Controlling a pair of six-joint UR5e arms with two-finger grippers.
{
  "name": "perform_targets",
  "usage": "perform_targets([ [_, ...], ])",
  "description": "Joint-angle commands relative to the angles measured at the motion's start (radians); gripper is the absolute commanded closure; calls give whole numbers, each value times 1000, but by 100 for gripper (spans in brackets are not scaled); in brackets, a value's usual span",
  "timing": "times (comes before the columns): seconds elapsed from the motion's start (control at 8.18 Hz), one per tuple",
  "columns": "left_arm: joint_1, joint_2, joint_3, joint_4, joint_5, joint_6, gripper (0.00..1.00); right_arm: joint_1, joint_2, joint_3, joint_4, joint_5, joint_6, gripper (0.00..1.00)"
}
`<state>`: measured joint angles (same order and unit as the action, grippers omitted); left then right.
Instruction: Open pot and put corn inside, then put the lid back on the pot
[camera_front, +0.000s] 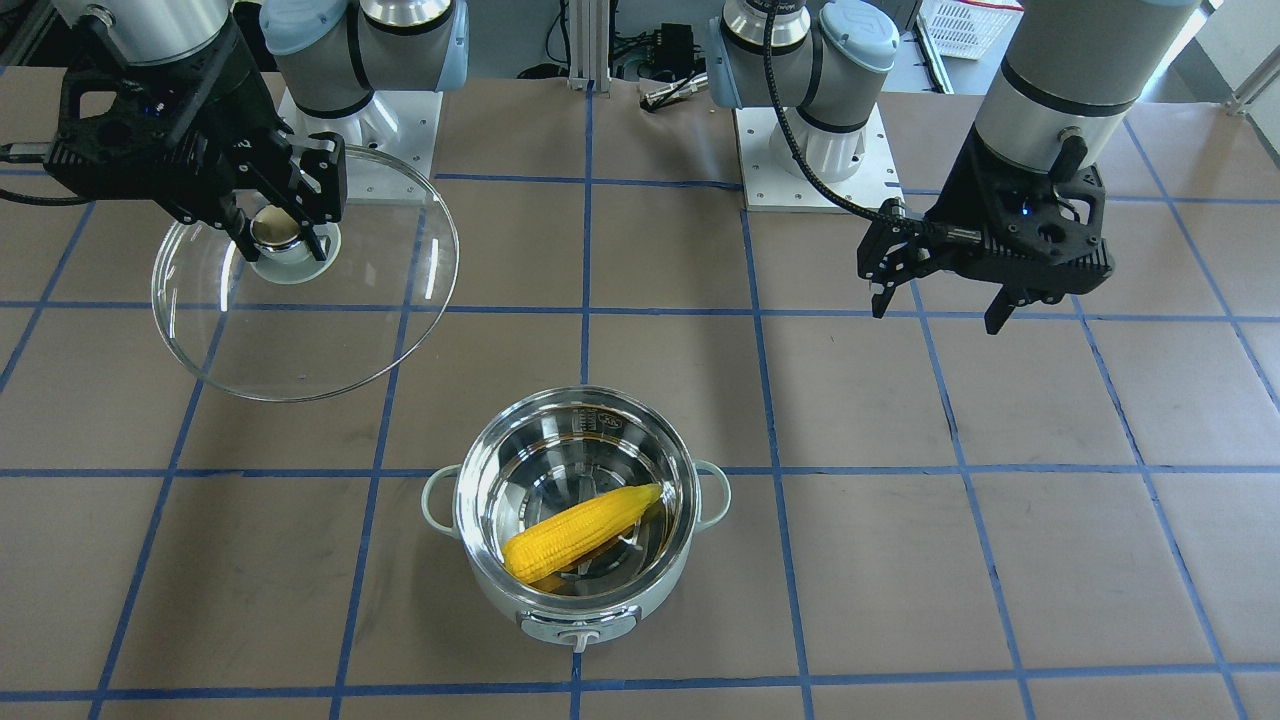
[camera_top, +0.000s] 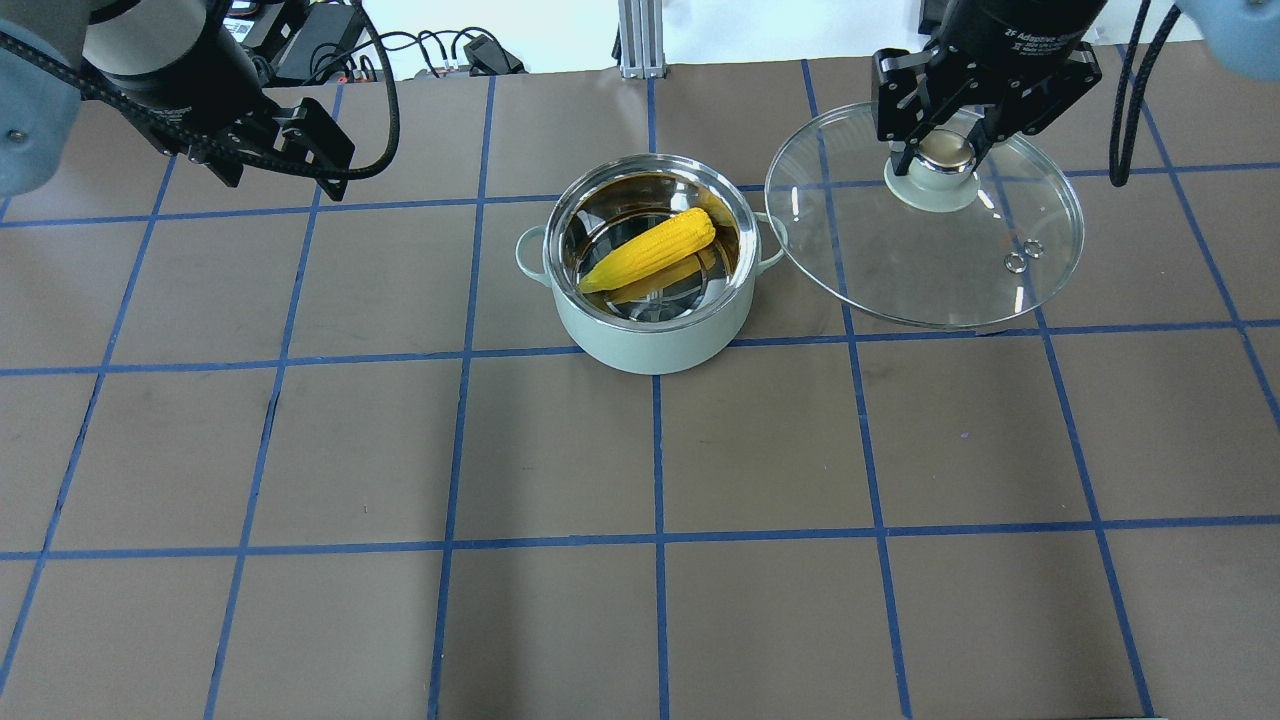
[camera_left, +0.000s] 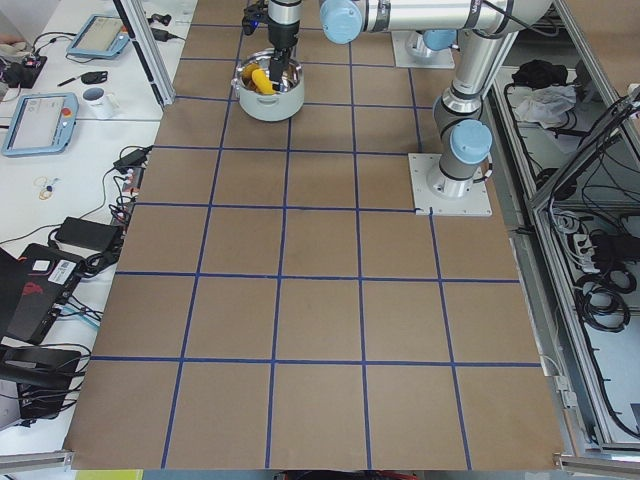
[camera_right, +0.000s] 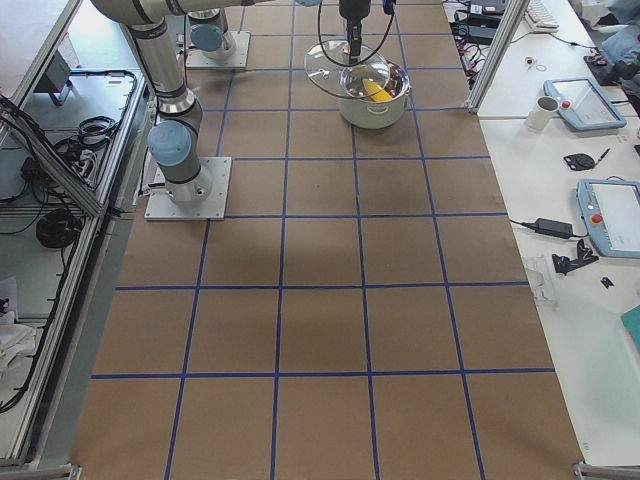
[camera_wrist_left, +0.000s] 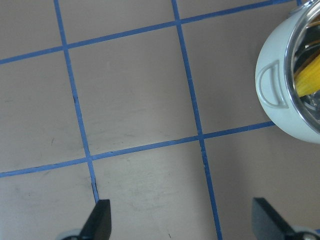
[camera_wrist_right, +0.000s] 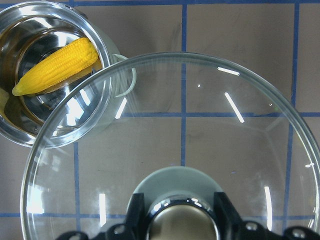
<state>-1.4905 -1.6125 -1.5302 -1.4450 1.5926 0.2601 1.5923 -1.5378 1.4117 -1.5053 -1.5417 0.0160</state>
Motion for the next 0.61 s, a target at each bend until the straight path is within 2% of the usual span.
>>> perform_targets([
  [0.0, 15, 2, -8, 6, 10, -18, 0, 8, 4, 0, -21, 0, 13, 68],
  [0.37, 16, 0, -13, 11, 1, -48, 0, 76, 89, -14, -200, 41, 143, 67],
  [0.49, 16, -1, -13, 9, 0, -111, 0, 131, 129, -23, -248, 26, 197, 67],
])
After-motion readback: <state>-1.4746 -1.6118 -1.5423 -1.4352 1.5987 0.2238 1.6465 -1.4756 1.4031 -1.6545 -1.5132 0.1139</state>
